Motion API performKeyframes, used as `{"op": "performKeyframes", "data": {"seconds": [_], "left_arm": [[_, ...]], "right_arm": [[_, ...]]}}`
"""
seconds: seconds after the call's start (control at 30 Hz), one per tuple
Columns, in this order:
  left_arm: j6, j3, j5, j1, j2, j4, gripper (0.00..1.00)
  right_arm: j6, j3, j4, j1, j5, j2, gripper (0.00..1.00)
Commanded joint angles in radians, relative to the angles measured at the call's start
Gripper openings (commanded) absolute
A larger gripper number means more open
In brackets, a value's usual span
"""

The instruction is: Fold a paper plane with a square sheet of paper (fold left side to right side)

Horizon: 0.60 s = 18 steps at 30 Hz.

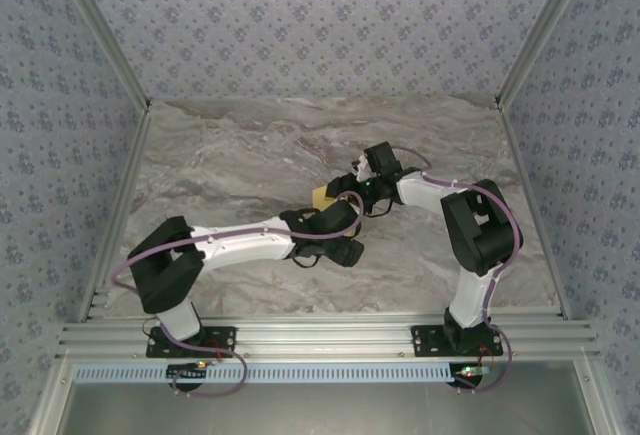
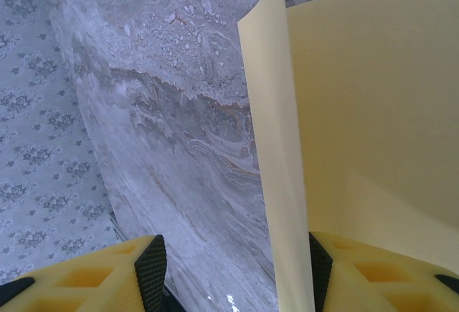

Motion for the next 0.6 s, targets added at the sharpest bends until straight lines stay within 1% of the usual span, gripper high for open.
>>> {"op": "performKeyframes", "data": {"seconds": [0.0,0.2,0.33,0.43,0.47,0.57], "left_arm": [[0.021,0.091,-0.138,-0.031,0.070,-0.138,0.77],[0.014,0.186,-0.246,-0.053,0.163,-0.217,0.76],[0.021,0.209,-0.303,-0.067,0.184,-0.220,0.70],[0.025,0.211,-0.307,-0.068,0.189,-0.218,0.60],[0.026,0.210,-0.306,-0.069,0.189,-0.218,0.55],[0.043,0.204,-0.310,-0.080,0.176,-0.210,0.44]], "right_arm": [[0.012,0.030,-0.026,-0.004,-0.019,0.020,0.57],[0.014,0.036,-0.027,0.000,-0.020,0.025,0.57],[0.013,0.034,-0.028,0.000,-0.019,0.026,0.57],[0.012,0.034,-0.030,0.002,-0.017,0.028,0.57],[0.011,0.034,-0.031,0.002,-0.015,0.028,0.57],[0.001,0.037,-0.045,0.002,-0.010,0.029,0.57]]}}
